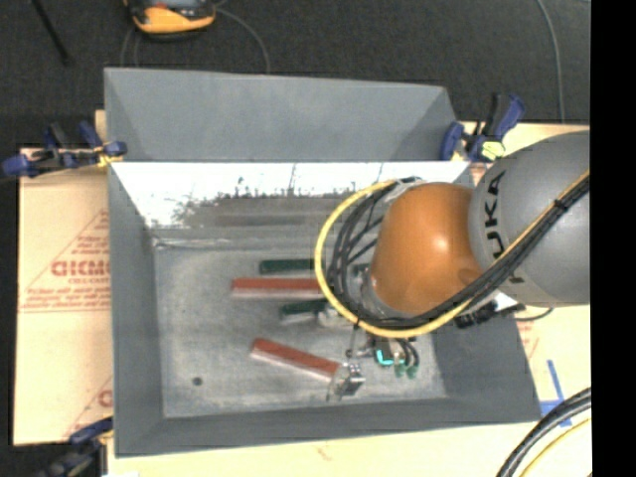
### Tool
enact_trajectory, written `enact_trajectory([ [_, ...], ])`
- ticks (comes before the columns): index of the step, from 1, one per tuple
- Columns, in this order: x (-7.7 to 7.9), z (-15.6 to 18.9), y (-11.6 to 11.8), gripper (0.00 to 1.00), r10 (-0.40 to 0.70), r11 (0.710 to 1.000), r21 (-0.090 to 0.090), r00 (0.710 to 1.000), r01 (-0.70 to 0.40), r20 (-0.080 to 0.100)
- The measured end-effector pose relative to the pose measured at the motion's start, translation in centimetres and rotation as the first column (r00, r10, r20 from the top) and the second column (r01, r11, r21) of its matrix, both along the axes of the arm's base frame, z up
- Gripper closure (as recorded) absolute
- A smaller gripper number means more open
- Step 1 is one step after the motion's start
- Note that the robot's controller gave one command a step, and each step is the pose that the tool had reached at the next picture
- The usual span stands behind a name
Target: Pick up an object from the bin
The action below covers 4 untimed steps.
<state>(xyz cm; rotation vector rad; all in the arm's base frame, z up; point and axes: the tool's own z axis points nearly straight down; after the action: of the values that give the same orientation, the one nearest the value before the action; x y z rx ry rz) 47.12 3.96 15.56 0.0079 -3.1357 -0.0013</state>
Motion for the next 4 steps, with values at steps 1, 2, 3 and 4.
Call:
enact_trajectory([
  [1,0.2,0.4,0.0,0.00,-0.001,1.000,0.001,1.000,0.001,0.008],
  [2,0.6,0.1,0.1,0.00,-0.001,1.000,0.001,1.000,0.001,0.011],
  [3,1.9,-3.9,1.3,0.00,0.183,0.983,-0.001,0.983,-0.183,0.005],
  [4,7.4,-6.9,1.2,1.00,0.073,0.997,0.006,0.997,-0.074,0.039],
])
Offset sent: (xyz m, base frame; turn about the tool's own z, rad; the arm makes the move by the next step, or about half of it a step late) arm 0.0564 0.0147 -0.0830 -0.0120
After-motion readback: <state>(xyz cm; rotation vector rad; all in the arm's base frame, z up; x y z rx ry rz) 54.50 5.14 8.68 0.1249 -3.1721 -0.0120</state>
